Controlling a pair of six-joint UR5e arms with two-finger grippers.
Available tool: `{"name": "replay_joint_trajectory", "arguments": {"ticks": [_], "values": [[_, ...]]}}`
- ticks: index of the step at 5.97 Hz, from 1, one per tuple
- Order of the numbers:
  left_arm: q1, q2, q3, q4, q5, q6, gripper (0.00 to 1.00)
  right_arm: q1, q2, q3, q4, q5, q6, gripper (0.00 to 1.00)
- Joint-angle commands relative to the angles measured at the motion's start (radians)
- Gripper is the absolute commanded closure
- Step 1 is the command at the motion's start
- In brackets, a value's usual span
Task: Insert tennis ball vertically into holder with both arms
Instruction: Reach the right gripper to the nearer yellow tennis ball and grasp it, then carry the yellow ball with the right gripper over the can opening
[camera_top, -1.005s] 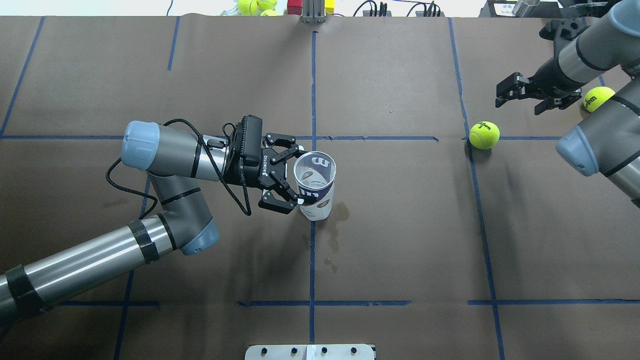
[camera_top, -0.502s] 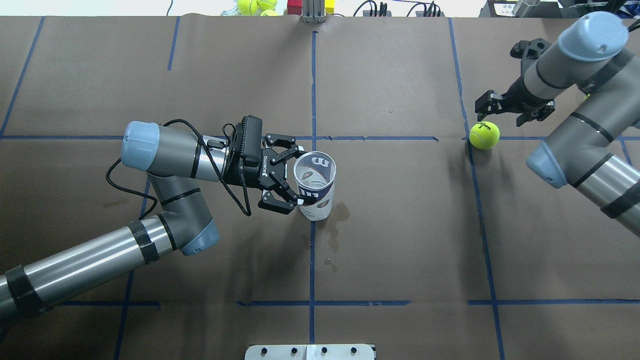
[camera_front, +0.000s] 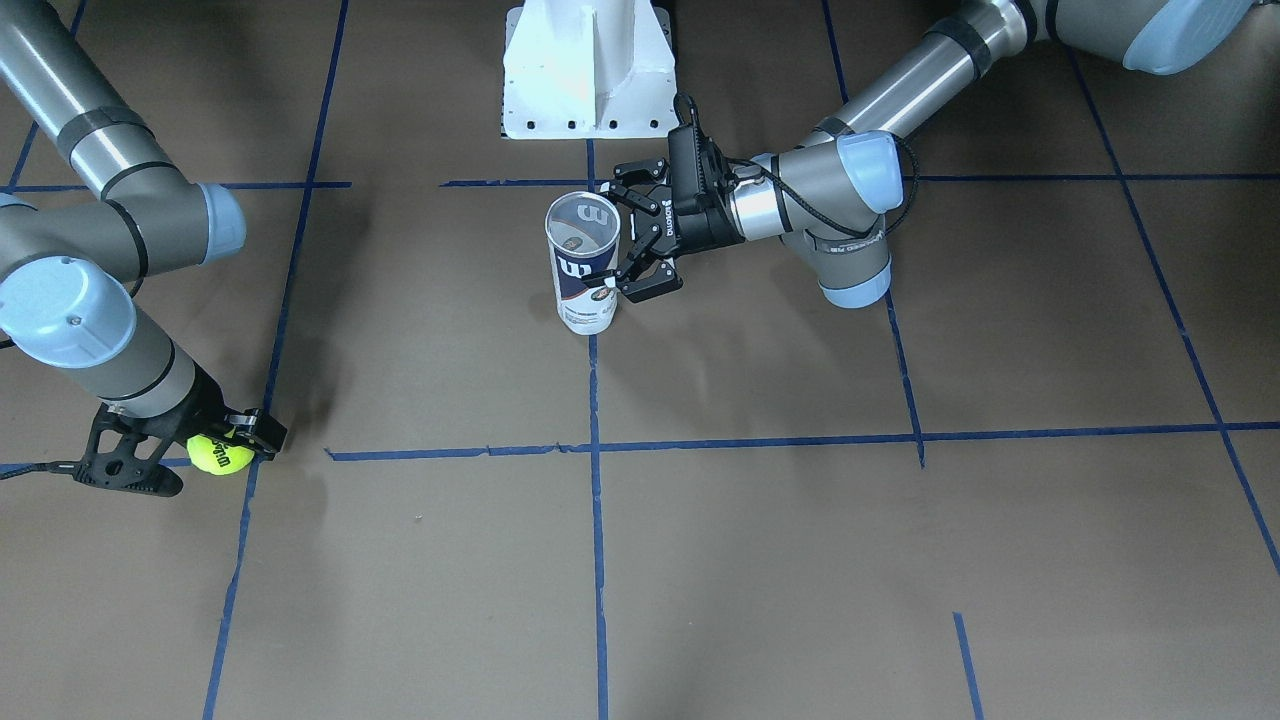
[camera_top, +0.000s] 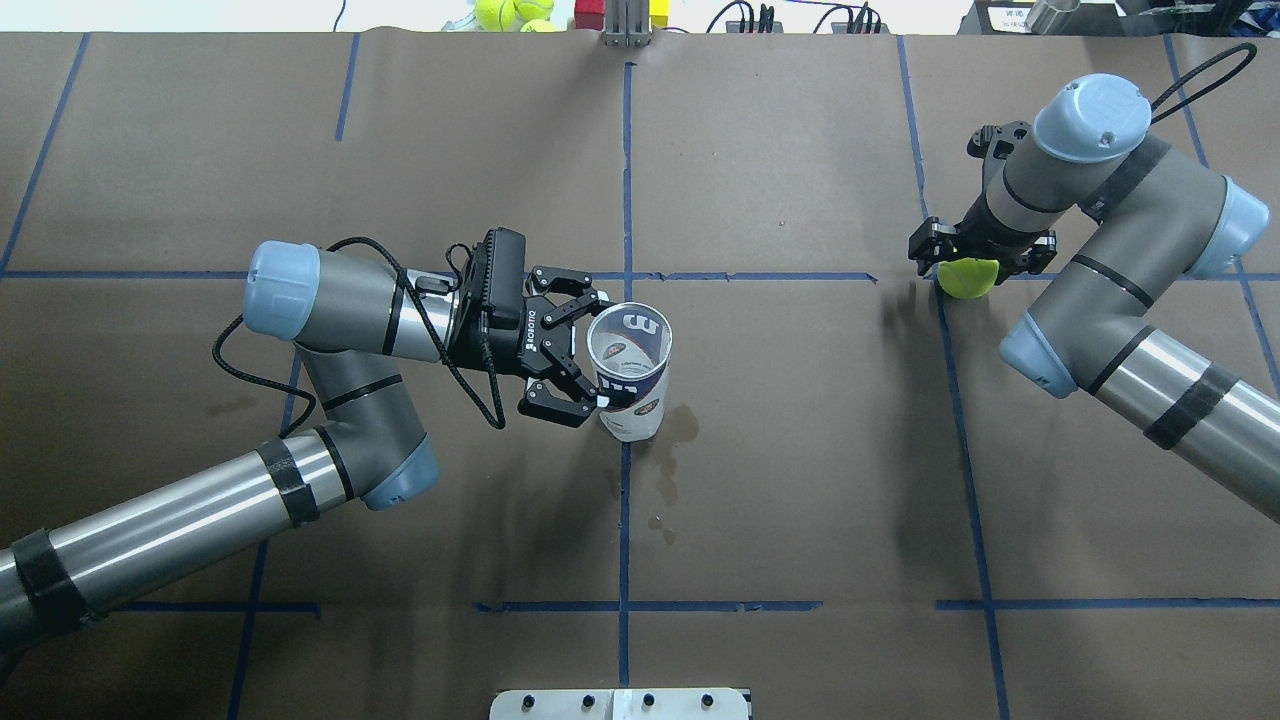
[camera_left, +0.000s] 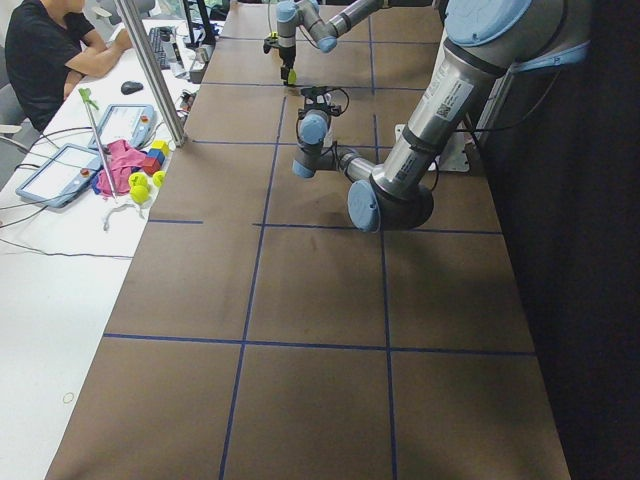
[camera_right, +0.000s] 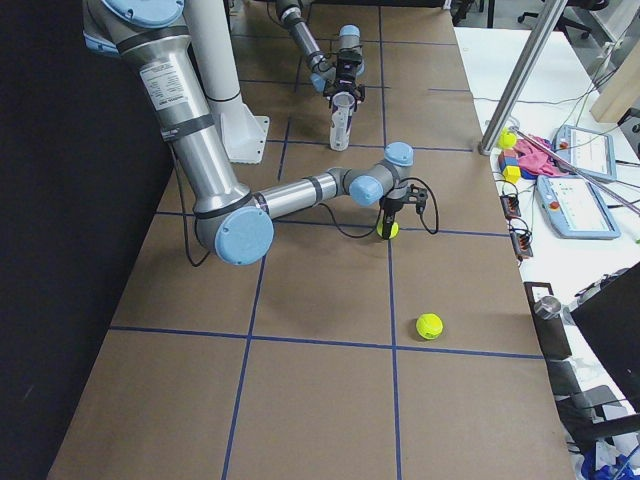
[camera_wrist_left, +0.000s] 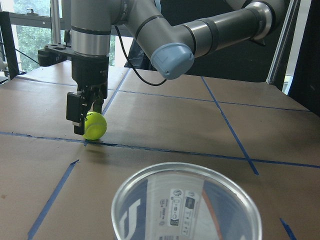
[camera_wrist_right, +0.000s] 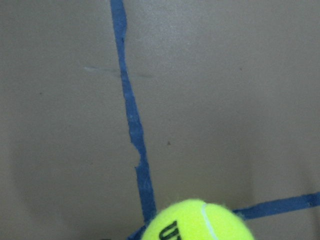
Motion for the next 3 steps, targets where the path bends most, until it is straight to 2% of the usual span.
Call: {"name": "replay_joint_trajectory", "arguments": {"ticks": [1,2,3], "values": [[0.000,0.000,0.000,0.002,0.000,-0.003,0.01,0.035,0.001,0.005,0.000,0.001,-0.018,0.99],[0.000,0.000,0.000,0.002,0.000,-0.003,0.01,0.086,0.001,0.050,-0.014,0.029,-0.018,1.00],[0.000,0.000,0.001,0.002,0.000,-0.003,0.01,0.114,-0.008,0.214,-0.100,0.070,-0.003,1.00]]}}
